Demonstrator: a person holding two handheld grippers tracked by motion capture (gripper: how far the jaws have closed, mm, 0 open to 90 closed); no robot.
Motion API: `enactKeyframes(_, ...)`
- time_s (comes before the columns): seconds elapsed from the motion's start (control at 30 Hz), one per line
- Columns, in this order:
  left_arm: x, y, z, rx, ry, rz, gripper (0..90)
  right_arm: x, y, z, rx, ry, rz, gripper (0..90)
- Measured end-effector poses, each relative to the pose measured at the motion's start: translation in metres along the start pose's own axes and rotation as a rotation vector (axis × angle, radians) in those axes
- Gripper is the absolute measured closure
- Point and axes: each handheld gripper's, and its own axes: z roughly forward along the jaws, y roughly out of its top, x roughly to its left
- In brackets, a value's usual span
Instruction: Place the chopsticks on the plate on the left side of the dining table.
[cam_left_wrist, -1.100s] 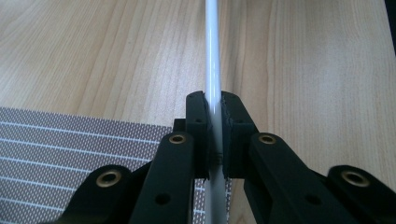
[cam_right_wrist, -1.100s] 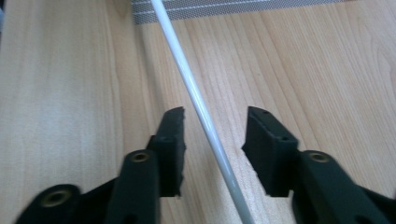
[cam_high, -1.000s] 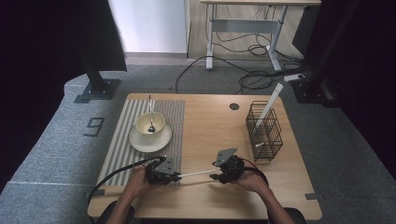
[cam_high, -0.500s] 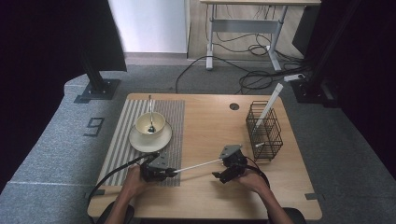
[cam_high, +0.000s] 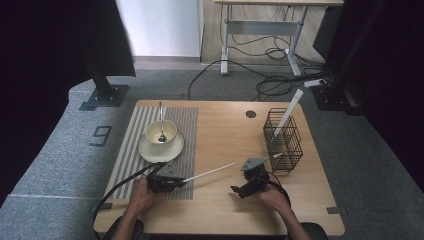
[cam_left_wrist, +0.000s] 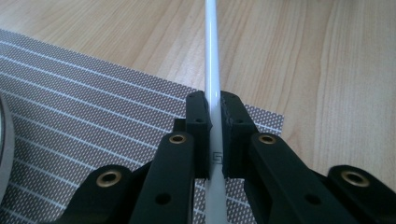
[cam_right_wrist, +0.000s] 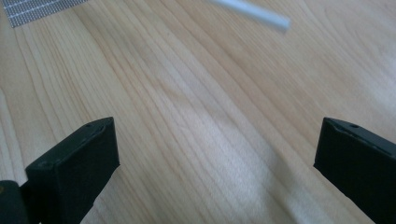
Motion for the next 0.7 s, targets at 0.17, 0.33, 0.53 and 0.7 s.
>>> enactKeyframes(0.17, 0.004, -0.005, -0.003, -0.014, 0.018, -0.036, 83.8, 0.000, -0.011, -0.001, -0.008, -0.005, 0.034, 0.0)
enactKeyframes(0.33, 0.007, -0.010, -0.005, -0.025, 0.036, -0.065, 83.8, 0.001, -0.022, -0.005, -0.001, -0.018, 0.045, 0.0)
enactKeyframes(0.53, 0.011, -0.015, -0.011, -0.032, 0.067, -0.105, 83.7, 0.004, -0.033, -0.009, 0.004, -0.021, 0.054, 0.0)
enactKeyframes(0.7, 0.015, -0.020, -0.015, -0.047, 0.094, -0.145, 83.8, 0.005, -0.039, -0.011, -0.018, -0.026, 0.075, 0.0)
